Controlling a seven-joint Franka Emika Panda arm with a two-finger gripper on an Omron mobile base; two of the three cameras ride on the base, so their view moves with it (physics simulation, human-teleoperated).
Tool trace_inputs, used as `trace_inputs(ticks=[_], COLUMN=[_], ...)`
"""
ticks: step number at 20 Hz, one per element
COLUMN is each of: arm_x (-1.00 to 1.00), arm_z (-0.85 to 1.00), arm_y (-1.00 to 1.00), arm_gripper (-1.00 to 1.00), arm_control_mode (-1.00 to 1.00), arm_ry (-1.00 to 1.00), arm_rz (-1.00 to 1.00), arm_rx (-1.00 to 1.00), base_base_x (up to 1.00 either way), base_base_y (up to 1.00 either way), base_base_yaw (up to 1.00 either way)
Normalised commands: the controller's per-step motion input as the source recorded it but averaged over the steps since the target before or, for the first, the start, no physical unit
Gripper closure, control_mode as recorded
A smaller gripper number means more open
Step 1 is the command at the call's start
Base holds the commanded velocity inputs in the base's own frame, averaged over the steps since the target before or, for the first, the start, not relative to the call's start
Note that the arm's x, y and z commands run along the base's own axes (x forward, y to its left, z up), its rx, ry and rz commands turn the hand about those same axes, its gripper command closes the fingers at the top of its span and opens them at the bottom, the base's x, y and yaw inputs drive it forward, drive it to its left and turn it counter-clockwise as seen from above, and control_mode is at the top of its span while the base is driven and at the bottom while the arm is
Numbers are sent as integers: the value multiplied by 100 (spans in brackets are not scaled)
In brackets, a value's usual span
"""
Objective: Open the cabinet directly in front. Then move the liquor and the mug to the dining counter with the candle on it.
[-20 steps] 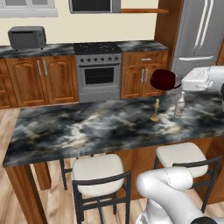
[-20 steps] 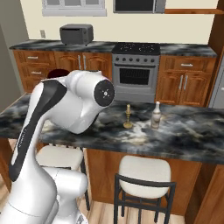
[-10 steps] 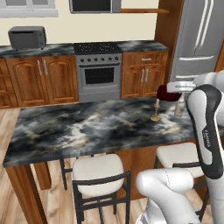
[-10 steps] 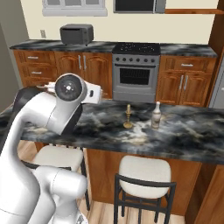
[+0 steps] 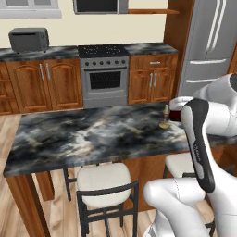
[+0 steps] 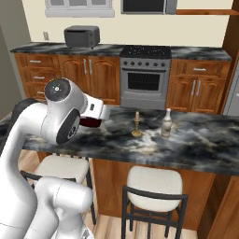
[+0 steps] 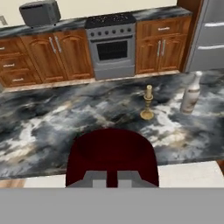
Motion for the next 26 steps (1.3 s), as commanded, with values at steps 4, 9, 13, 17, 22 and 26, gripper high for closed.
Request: trace_inputs(ticks=[4, 9, 13, 17, 22, 26], arm_x=[14, 40, 66, 67, 38, 0], arm_z=[-50, -47, -40, -29, -32, -32], arm_y=[12, 1, 0, 0, 0, -3], arm_gripper=[100, 100, 100, 100, 100, 100], arm_control_mode=[-100, -100, -100, -100, -100, -100], arm_ry=[5, 0, 0, 0, -6, -18], arm_rz=[5, 4, 2, 3, 1, 0], arm_rx=[-19, -13, -4, 0, 0, 4], base_base_x=[0, 0, 0, 0, 0, 0], base_base_y=[0, 0, 0, 0, 0, 0], base_base_yaw=[0, 0, 0, 0, 0, 0])
